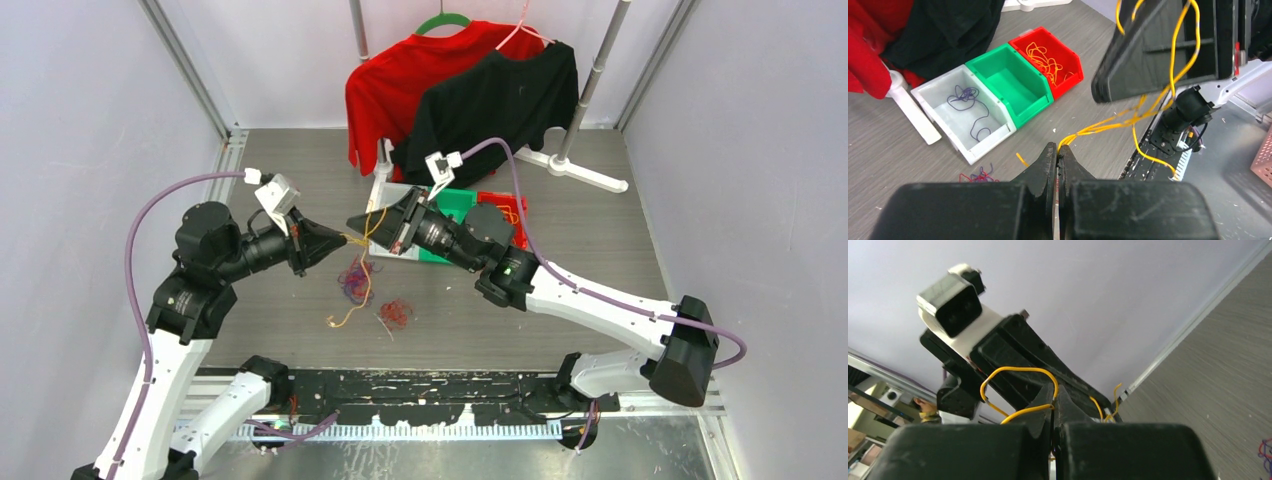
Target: Untangle the cables
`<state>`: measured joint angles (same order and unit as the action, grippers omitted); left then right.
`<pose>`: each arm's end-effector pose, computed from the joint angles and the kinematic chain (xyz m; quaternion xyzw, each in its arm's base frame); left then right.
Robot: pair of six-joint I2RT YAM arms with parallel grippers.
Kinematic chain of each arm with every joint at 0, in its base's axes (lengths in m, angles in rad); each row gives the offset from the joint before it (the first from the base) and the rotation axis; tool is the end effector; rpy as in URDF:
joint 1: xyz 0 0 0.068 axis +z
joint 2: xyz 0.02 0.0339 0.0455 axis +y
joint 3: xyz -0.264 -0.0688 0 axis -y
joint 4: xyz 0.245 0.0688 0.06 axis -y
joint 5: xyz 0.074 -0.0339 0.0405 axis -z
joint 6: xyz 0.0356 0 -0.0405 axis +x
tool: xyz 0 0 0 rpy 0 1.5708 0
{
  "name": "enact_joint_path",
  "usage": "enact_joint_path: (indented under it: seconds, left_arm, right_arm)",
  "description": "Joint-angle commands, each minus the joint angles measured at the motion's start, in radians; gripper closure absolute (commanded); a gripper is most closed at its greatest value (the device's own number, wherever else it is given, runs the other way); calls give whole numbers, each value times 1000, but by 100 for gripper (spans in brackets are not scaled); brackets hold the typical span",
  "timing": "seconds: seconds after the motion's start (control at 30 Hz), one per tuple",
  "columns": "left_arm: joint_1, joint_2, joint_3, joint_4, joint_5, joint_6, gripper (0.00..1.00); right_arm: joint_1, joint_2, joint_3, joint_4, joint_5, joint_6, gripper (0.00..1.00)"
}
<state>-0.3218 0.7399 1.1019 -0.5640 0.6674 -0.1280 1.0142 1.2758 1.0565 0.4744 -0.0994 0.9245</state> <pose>0.1190 -0.0629 0.4139 0.2769 0.7086 -0.3806 0.5257 0.1562 0.2577 0.3990 -0.0667 0.6083 0.6688 0.4222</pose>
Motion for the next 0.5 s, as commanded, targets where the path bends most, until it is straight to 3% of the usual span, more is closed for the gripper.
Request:
enact_joint_path:
  seconds: [0.0,0.1,0.2,0.47]
  left_arm:
    - [-7,-3,-2,76,-28,27,100]
    - [-9,-6,1,78,-3,9,100]
    - [-10,-14,17,70,40,7,100]
    - [-11,-12,42,48,117,-12,100]
  right_arm:
    - [30,-28,63,-125,-12,-77,99]
    - [42,-5,117,-283,-9,-152,99]
    - [47,-4,137,-399,20,-235,81]
    - [47,-15,145,-450,-32,-297,66]
